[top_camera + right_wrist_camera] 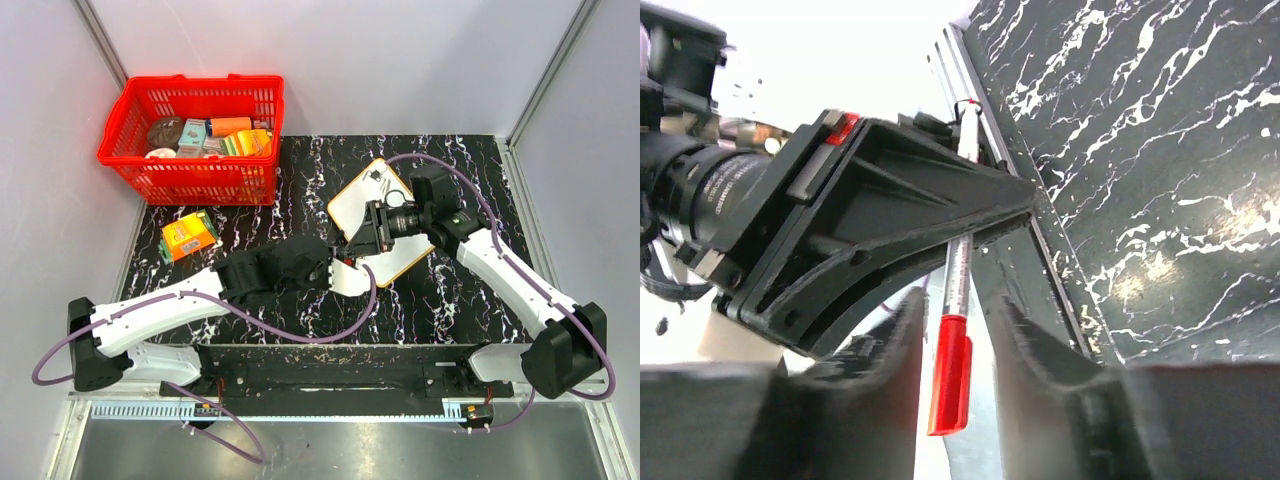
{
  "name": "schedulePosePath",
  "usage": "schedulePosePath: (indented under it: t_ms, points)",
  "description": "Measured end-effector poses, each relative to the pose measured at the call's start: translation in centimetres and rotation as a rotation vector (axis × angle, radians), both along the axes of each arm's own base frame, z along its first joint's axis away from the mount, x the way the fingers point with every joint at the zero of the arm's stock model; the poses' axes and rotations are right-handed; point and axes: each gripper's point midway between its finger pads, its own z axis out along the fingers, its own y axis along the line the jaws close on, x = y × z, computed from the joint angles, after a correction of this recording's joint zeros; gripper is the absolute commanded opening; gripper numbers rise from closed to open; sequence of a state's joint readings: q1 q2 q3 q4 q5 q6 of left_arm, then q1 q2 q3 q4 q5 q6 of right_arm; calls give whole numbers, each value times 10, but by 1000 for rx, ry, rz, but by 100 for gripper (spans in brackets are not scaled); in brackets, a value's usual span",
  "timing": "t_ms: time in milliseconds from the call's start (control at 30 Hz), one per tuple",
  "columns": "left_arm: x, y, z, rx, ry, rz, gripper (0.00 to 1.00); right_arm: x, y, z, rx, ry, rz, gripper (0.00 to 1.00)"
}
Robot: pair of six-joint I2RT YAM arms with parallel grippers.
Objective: Write a sentence on the whiteboard
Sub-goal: Pick up the whiteboard marker at the center of the board.
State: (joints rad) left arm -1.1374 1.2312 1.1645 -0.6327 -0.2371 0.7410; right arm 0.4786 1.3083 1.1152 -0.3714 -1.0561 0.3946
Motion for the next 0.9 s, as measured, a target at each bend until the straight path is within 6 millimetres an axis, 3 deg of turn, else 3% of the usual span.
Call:
schedulePosePath:
  t_ms: [33,167,333,433,533,700,900]
  points:
    - [0,0,2,-7,-3,1,0,4,-1,0,-6,-2,-18,59]
    - [0,2,14,-52,-16,5,0,29,-9,0,-38,7,-145,86]
    - [-6,6,29,-120,-8,11,0,83,-44,5,-76,-13,-435,100]
    - [-11,6,32,-165,23,29,0,97,-62,19,-73,-68,-564,100]
    - [-17,5,33,-229,83,55,0,91,-74,40,-42,-159,-643,100]
    - [-25,1,35,-369,261,113,0,61,-88,74,58,-323,-678,100]
    - [-16,-4,46,-551,562,179,0,24,-77,91,182,-418,-519,100]
